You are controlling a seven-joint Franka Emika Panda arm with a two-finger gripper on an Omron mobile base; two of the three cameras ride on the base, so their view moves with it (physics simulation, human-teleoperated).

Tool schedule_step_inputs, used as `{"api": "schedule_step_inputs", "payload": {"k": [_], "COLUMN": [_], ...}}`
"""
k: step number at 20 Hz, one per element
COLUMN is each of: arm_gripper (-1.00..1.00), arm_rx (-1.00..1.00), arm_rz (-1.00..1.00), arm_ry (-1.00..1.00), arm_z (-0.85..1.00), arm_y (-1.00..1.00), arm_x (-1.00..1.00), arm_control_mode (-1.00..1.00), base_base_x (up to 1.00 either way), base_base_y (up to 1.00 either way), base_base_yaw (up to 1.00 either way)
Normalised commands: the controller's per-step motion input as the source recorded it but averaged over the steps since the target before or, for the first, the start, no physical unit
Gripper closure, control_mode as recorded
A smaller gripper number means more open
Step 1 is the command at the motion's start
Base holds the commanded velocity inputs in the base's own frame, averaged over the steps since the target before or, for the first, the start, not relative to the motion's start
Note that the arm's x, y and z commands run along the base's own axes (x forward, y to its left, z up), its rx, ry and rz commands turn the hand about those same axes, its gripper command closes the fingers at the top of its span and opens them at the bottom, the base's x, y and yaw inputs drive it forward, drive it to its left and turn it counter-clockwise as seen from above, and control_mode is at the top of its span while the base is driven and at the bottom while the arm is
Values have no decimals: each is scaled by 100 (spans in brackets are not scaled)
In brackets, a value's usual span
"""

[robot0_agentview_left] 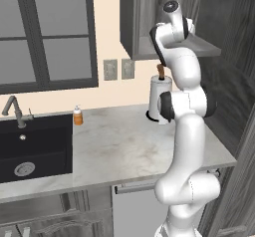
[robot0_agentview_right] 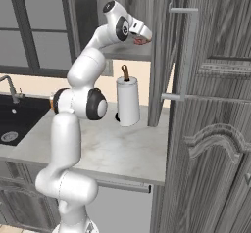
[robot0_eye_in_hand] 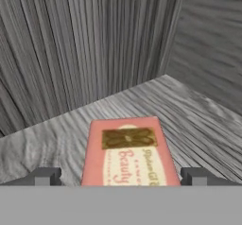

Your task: Locate and retrieve the bar soap and soap dispenser from the cabinet. Place them next to the sink.

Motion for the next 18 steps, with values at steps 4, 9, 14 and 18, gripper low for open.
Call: {"api": "schedule_step_inputs", "payload": {"k": [4,9,14,18], "arm_gripper": [-100,-100,100,100], "arm_rx": [4,7,9,11], "arm_rz": [0,0,0,0], "arm_ry": [0,0,0,-1], "arm_z": [-15,-25,-20,-18], "arm_y": [0,1,11,14], "arm_x": [0,0,0,0], "arm_control_mode": [-100,-100,-100,-100], "base_base_x": [0,0,0,0], "base_base_y": [0,0,0,0], "base_base_yaw": [0,0,0,0]}}
